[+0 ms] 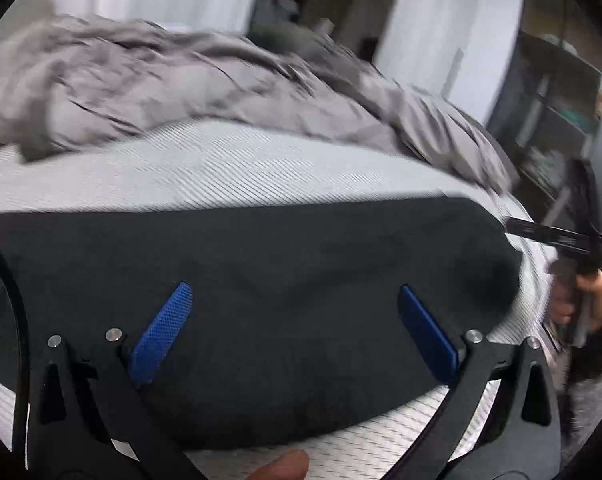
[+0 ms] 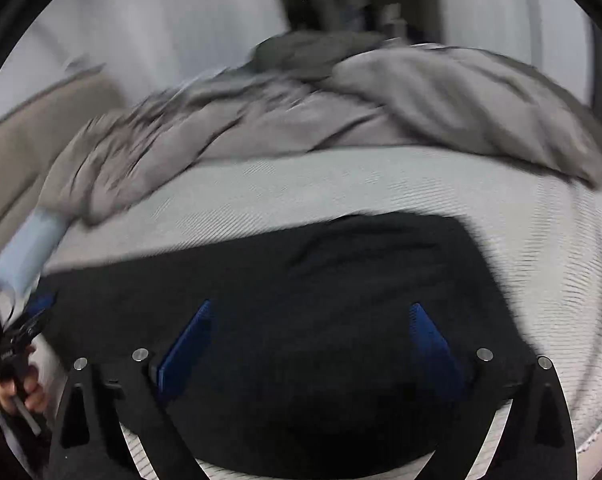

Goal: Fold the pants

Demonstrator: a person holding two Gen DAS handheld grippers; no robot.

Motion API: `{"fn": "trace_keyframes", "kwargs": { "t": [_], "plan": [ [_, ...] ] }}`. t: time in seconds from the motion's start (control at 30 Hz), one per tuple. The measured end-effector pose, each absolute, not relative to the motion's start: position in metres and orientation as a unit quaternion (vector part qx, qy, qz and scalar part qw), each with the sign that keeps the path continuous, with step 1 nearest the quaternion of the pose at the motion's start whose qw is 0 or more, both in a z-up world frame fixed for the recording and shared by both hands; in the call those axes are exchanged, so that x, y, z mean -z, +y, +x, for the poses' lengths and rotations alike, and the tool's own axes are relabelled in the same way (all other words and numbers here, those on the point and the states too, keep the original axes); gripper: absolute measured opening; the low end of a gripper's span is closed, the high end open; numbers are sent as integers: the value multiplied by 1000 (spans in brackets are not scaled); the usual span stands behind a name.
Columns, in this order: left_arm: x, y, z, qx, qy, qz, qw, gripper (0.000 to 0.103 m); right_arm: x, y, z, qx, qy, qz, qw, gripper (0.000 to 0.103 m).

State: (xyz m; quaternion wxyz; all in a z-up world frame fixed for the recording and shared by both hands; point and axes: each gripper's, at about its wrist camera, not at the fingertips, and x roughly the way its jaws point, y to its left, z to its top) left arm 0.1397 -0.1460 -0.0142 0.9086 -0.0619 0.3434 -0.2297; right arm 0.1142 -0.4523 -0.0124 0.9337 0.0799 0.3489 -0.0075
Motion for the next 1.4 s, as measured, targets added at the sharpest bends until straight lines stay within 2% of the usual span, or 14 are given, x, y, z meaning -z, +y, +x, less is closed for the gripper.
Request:
{"fn": "trace_keyframes", "kwargs": {
  "t": [0.2,0.3,0.37,0.47,0.6,0.7,0.9,1.13,1.3,1.4],
  "plan": [
    [51,-209,130,235,395,65,886,102,76,-329,134,-83,413,-38,906,98],
    [72,-210,138,227,435,65,869,102,103,-294,128,-96,430,-146,886,96],
    [76,-207,141,227,445,57,865,102,105,-303,122,-89,427,-162,885,96],
    [77,-200,142,236,449,47,861,102,100,-365,114,-16,438,-130,889,96],
    [79,-199,144,243,447,51,859,102,97,-483,92,179,436,-52,881,97],
    [78,-195,146,240,447,51,860,102,95,-516,78,157,418,33,894,97],
    [74,-195,142,236,439,53,866,100,83,-483,82,168,395,-9,903,98],
    [34,-204,126,271,375,56,885,100,57,-418,99,45,358,0,933,98],
    [56,-197,147,223,417,46,880,100,87,-376,141,-1,404,-33,914,98],
    [70,-181,162,205,446,16,871,100,103,-375,147,30,432,-66,899,97]
  ]
}}
